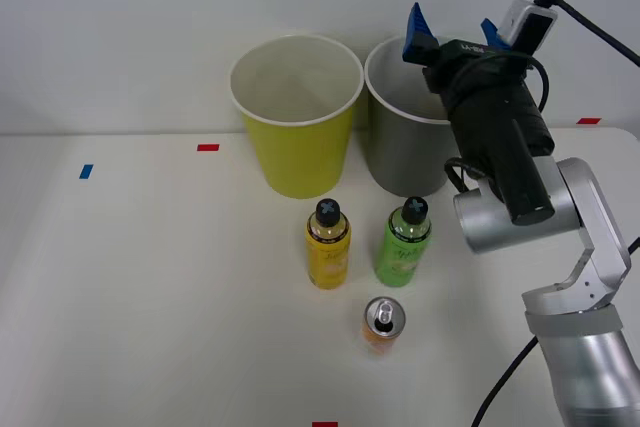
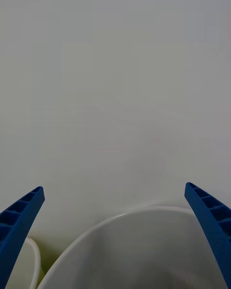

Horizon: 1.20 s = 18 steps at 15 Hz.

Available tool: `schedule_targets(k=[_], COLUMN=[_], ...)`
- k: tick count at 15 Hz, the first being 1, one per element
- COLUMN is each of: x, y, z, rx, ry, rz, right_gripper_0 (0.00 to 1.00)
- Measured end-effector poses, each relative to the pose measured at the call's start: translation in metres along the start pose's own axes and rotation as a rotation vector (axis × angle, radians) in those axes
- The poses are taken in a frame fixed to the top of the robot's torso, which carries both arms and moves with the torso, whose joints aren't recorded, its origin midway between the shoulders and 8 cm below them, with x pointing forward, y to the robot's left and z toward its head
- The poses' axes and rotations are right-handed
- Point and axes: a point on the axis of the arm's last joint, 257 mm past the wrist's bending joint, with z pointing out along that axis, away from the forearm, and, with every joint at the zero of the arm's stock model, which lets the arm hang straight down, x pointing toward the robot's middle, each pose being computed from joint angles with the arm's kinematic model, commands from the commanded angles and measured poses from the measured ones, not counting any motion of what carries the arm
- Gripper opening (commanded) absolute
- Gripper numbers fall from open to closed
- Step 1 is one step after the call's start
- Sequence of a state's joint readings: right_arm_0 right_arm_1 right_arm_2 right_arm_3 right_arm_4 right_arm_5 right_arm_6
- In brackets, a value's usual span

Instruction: Put cans in the gray bin, plastic bottles in the light green bin

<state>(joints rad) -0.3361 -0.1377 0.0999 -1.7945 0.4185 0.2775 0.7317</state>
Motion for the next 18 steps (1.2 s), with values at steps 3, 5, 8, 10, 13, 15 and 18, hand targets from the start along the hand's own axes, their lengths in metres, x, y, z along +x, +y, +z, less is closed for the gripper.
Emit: schedule_targets(k=[3,5,8,10,13,15,18], x=[0.0,0.0,0.0,-0.002,-0.009,-0.01,-0.002], y=[0.001,0.001,0.002,0.001,-0.006,-0.015,-0.033], z=[0.0,0.0,0.0,-0.002,-0.025,-0.049,-0.09], rx=[-0.002,-0.002,-0.006,-0.017,-0.037,-0.04,-0.017], ry=[0.0,0.0,0.001,0.005,0.007,0.02,0.054], rz=[-0.003,-0.003,0.017,0.061,0.132,0.149,0.147], right_gripper_0=[1.0,1.0,1.0,1.0,1.0,1.0,1.0])
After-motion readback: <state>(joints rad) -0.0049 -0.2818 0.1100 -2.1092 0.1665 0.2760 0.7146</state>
